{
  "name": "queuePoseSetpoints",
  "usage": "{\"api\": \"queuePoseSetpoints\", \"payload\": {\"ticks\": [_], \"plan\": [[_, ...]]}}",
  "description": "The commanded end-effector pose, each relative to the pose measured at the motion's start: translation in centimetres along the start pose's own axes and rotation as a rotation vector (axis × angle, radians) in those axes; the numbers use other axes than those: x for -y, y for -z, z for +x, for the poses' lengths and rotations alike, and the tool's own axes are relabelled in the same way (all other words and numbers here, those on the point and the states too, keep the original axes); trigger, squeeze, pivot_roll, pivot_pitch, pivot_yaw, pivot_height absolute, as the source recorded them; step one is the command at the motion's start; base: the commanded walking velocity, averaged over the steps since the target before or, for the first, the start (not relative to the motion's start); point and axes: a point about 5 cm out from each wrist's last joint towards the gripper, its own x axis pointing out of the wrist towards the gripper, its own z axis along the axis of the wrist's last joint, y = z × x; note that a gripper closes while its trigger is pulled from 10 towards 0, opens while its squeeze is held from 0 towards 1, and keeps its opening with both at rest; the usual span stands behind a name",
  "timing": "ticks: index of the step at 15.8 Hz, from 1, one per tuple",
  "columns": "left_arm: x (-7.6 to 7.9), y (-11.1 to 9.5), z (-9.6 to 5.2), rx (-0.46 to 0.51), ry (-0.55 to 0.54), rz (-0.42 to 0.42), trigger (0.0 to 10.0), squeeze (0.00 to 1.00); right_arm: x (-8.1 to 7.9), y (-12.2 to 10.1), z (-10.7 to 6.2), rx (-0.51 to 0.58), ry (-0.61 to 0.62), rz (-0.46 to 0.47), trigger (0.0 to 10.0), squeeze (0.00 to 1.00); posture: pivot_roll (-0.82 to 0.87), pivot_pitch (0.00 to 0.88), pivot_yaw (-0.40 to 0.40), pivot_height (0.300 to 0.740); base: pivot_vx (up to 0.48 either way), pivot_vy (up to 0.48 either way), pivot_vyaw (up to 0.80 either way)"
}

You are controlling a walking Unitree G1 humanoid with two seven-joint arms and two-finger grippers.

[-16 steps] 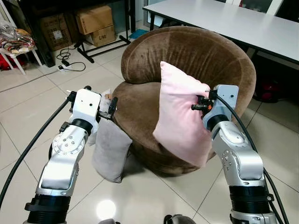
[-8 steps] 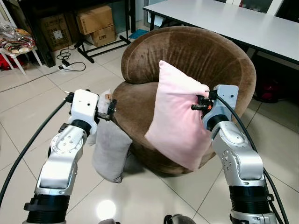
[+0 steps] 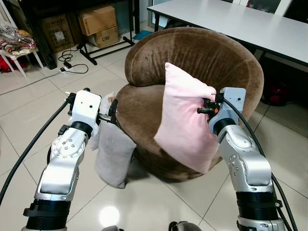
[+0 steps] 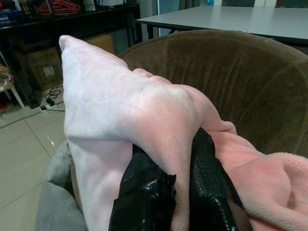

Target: Move the pillow to the sofa from floor

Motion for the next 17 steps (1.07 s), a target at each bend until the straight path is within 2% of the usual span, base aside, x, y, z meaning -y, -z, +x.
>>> {"api": "queuePoseSetpoints", "payload": {"ticks": [1, 5, 13, 17], "plan": [[-0.21, -0.16, 0.07, 0.009, 0.002, -0.003, 10.0, 0.00, 0.11, -0.86, -0.11, 0.044, 0.009, 0.006, 10.0, 0.00, -0.05, 0.000, -0.018, 0.740, 0.000, 0.000, 0.00], [-0.31, -0.31, 0.02, 0.019, 0.004, -0.015, 10.0, 0.00, 0.07, -0.88, -0.11, 0.045, 0.009, 0.016, 10.0, 0.00, -0.05, 0.000, -0.011, 0.740, 0.228, 0.000, -0.77], [-0.35, -0.20, -0.06, 0.018, 0.012, -0.010, 10.0, 0.00, 0.23, -0.86, -0.11, 0.054, 0.015, 0.013, 10.0, 0.00, -0.05, 0.000, -0.003, 0.740, 0.323, 0.000, 0.00], [-0.44, -0.21, -0.04, 0.020, 0.008, -0.012, 10.0, 0.00, -0.49, -1.03, -0.10, 0.055, -0.043, 0.000, 10.0, 0.00, -0.05, 0.000, -0.006, 0.740, 0.324, 0.000, 0.00]]}}
